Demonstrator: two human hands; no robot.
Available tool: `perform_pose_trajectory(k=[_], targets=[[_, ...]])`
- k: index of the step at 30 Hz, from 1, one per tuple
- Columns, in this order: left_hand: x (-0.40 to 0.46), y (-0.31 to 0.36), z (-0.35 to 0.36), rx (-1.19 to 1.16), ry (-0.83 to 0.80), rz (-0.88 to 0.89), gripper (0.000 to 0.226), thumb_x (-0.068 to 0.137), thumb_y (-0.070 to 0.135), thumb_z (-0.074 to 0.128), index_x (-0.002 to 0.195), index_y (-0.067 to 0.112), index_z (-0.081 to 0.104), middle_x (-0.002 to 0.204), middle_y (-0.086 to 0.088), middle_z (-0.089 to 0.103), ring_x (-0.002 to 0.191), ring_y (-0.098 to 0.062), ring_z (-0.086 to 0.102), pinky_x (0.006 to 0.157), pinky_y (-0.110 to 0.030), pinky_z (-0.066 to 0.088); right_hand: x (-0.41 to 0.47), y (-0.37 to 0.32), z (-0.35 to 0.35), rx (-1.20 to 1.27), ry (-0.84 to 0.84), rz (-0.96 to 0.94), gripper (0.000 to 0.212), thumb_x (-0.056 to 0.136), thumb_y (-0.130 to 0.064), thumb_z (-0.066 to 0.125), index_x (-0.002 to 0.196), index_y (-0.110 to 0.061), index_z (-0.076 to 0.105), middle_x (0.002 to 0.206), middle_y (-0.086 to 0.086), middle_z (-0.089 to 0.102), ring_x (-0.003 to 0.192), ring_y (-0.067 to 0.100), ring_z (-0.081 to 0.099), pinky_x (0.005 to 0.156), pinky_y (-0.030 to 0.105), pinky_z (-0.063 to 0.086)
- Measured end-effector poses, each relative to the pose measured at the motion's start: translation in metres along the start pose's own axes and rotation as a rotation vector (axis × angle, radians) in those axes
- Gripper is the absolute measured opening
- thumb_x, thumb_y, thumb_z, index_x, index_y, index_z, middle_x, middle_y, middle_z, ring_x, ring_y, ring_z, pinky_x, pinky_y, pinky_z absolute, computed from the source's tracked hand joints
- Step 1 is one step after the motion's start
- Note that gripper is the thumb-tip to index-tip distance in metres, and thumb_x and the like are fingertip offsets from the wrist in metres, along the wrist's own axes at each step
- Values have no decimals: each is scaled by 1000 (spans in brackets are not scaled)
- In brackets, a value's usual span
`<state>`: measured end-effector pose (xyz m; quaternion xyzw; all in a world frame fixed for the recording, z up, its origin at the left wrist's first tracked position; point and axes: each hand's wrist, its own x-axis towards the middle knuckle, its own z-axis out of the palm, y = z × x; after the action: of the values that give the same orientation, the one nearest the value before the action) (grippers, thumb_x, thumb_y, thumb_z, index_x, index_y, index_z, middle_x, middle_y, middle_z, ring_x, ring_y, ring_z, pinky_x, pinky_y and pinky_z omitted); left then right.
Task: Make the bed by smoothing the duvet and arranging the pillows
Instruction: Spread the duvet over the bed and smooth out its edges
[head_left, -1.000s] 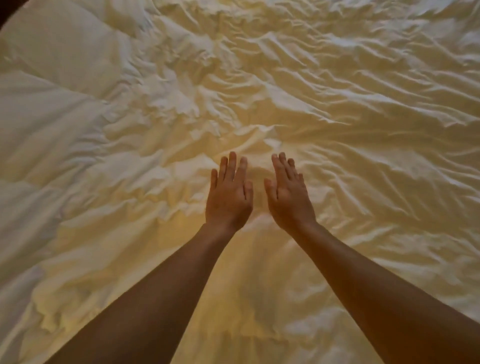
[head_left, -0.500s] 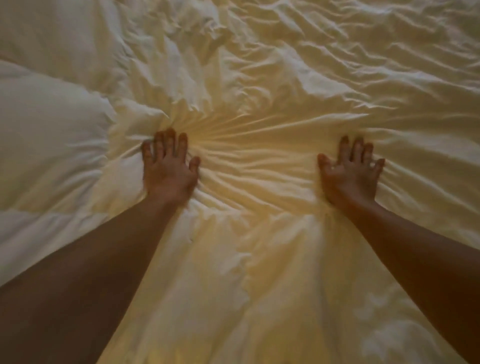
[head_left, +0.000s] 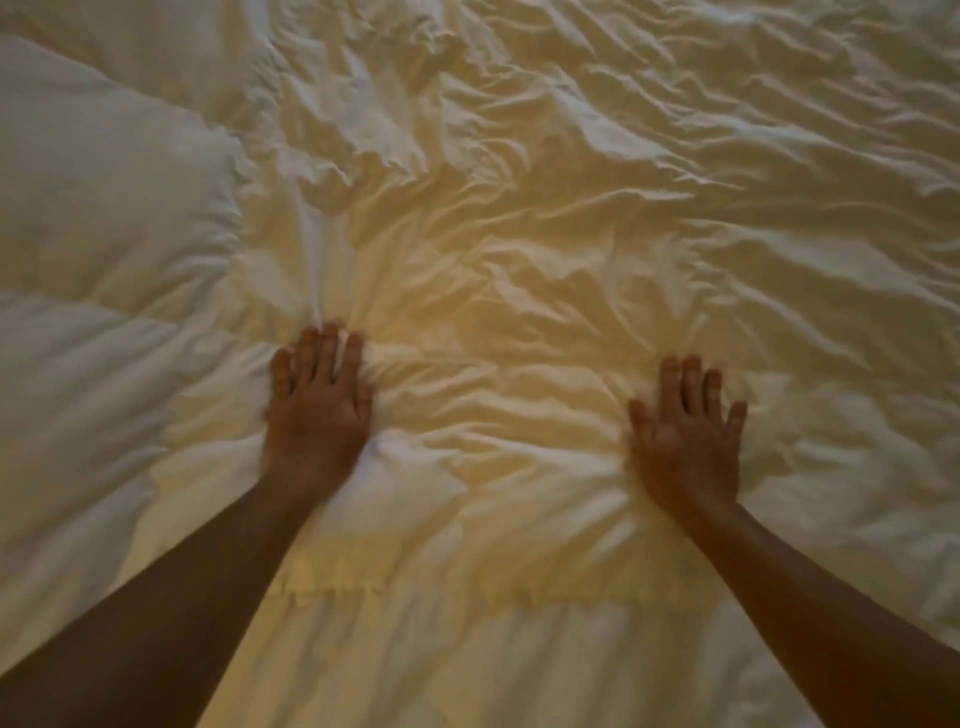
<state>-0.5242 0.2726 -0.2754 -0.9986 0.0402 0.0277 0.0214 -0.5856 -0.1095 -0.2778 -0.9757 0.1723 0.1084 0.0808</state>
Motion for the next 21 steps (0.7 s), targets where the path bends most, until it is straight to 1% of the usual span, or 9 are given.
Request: perform_pose_trajectory(k=[2,5,9,11,13,15,17,19,21], targets=[[-25,23,-11,-124,39,-84,62,98,38,23,154,13,30,162,-13,23,150,-32,17,120,-52,8,-22,-17,-7,123,52,-13,73,95,-57,10,160,-23,5,167,3,1,154,23,-1,123,52,0],[-89,93,-20,-279,18,18,62,99,38,20,157,17,20,165,-8,11,153,-24,5,123,-49,8,-80,-53,-4,270,32,-165,68,98,-50,13,160,-23,9,167,1,1,154,19,-3,122,46,-2],[-173,145,1,-288,-91,77,60,101,39,22,158,23,14,166,-1,6,153,-19,-1,123,-45,10,-157,-36,37,131,-59,-450,64,98,-45,26,158,-23,21,166,0,11,154,19,6,122,49,13],[-196,126,13,-187,-96,49,60,101,41,24,158,23,16,166,-1,10,153,-21,6,122,-46,11,-160,5,47,78,-53,-412,65,96,-45,27,158,-24,23,166,-1,13,153,20,10,121,51,15],[-214,98,20,-62,-84,22,60,101,42,25,158,22,18,165,-2,14,152,-25,12,122,-48,10,-155,43,48,29,-52,-276,68,95,-47,19,159,-26,13,167,-2,6,154,20,4,123,51,7],[-230,71,20,-8,-82,-119,61,100,41,25,157,21,21,164,-5,18,151,-27,15,120,-51,13,-154,64,42,28,-60,-150,70,94,-49,12,160,-24,8,167,1,4,154,22,1,122,53,3],[-247,64,13,-45,-68,-311,61,99,40,23,157,19,23,164,-8,20,150,-30,17,118,-53,14,-163,63,34,98,-13,-86,71,94,-46,12,159,-18,13,167,6,10,153,27,5,121,56,5],[-267,85,4,-136,-49,-392,63,99,39,21,157,16,21,164,-9,16,151,-30,13,119,-53,11,-185,49,27,206,17,-109,68,96,-43,16,159,-15,16,166,7,11,153,27,6,121,54,5],[-293,123,-6,-268,-48,-277,62,100,37,20,158,18,15,166,-6,7,153,-25,2,122,-48,5,-225,32,29,288,-32,-245,65,98,-41,18,159,-17,13,167,3,5,154,22,0,122,48,1]])
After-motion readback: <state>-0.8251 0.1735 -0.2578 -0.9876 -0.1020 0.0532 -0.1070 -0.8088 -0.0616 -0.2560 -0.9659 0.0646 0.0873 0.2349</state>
